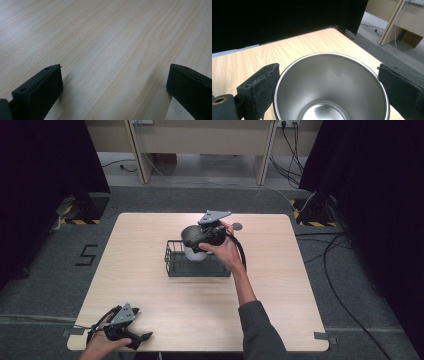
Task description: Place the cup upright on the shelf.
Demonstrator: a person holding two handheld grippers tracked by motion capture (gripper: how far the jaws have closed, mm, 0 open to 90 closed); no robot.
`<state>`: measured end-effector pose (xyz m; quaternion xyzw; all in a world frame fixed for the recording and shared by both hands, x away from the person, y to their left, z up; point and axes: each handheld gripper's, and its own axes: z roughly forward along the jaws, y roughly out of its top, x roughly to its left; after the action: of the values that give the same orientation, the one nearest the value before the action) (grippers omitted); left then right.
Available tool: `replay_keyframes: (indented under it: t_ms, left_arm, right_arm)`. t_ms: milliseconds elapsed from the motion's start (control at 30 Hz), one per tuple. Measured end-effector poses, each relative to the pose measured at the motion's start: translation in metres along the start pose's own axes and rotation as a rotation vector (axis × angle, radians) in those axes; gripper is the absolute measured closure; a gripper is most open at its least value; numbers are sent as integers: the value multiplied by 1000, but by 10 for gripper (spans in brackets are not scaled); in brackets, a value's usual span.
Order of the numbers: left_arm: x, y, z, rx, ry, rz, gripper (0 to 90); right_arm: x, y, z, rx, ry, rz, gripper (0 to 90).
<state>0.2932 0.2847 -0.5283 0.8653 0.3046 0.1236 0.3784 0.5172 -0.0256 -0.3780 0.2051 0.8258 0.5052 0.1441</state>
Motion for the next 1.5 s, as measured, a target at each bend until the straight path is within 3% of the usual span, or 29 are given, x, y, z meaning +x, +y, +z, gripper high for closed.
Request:
replay_keyframes:
  t_ms: [267, 667, 767, 867, 1200, 1267, 1367, 1433, 1467, 1500]
  left_arm:
    - [0, 0, 0, 0, -1, 0, 0]
    - [0, 0, 0, 0, -1, -1, 0]
    - [0, 0, 0, 0, -2, -1, 0]
    - [0, 0, 0, 0, -1, -1, 0]
    - [0, 0, 0, 0, -2, -1, 0]
    - [0, 0, 0, 0, -2, -1, 0]
    - [0, 0, 0, 0, -2, 1, 0]
    - [0, 0, 0, 0, -2, 0, 1]
    - [0, 0, 0, 0, -2, 1, 0]
    - [0, 0, 0, -1, -2, 0, 0]
  right_arm:
    - [-3, -14, 8, 41, -3, 10, 63]
    - [-6, -23, 11, 55, -1, 35, 61]
    - [-6, -26, 12, 84, 0, 33, 59]
    - [-7, -28, 10, 73, 0, 52, 58]
    - [-4, -26, 7, 70, -28, 26, 49]
    - [-4, -25, 5, 44, -21, 36, 56]
    - [-3, -20, -2, -13, -22, 52, 200]
    - [-3, -18, -6, -16, -24, 50, 101]
    - [-2, -17, -8, -15, -31, 48, 101]
    - [-3, -17, -10, -19, -39, 54, 156]
